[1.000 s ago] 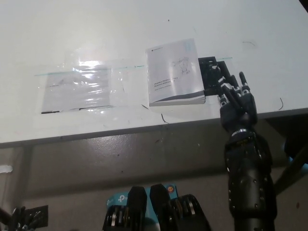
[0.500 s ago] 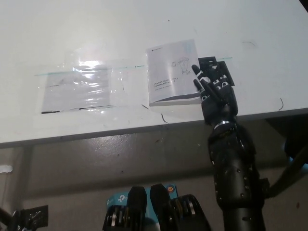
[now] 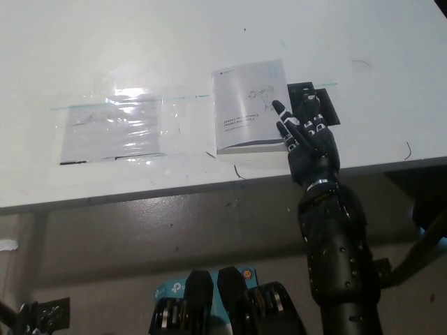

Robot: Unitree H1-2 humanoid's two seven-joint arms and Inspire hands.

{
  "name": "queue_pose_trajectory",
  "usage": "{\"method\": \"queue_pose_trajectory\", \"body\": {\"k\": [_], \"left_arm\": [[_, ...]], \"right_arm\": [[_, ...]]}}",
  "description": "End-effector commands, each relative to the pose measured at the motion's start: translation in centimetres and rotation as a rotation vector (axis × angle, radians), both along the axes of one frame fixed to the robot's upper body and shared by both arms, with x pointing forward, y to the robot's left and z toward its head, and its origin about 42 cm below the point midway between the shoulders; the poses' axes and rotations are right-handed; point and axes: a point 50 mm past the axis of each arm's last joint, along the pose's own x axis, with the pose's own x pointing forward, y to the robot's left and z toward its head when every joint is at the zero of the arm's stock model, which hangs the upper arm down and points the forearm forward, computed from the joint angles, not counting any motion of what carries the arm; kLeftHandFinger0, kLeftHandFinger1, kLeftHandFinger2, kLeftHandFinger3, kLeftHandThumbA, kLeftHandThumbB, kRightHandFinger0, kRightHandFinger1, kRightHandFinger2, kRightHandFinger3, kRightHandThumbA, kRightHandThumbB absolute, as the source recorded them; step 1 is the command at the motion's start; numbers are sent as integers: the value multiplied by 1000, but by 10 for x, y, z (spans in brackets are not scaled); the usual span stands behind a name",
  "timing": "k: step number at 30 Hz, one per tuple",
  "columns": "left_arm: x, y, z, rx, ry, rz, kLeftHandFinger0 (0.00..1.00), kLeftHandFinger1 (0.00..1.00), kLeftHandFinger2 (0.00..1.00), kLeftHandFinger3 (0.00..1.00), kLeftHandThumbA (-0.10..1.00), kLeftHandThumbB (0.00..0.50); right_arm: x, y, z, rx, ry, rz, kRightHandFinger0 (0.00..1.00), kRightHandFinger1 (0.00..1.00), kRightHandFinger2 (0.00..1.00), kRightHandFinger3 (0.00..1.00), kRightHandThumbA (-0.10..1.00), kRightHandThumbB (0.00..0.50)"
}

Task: The robot uses its right hand to slide under the cover of the book kept in the middle of the desk and open it

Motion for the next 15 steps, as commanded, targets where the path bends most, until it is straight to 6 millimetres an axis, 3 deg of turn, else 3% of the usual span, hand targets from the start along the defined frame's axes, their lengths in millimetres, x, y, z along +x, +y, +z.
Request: {"method": "queue_pose_trajectory", "body": {"k": [1,5,9,15], "left_arm": [[1,8,5,18,-22,10,839,855,911,927,498,285],[-3,6,2,5,-14,22,828,842,903,885,483,294],[-4,6,-1,3,-5,29,828,842,877,850,473,285],[-6,5,-1,-5,-12,26,829,871,919,878,464,265]], "right_arm": [[7,0,27,-5,-109,16,904,1000,1000,1000,1000,16],[11,-6,39,-3,-139,9,945,1000,1000,1000,1000,15],[17,-15,52,-19,-167,-21,887,1000,1000,1000,1000,17],[19,-23,54,-21,-168,-38,905,1000,1000,1000,1000,32]]}}
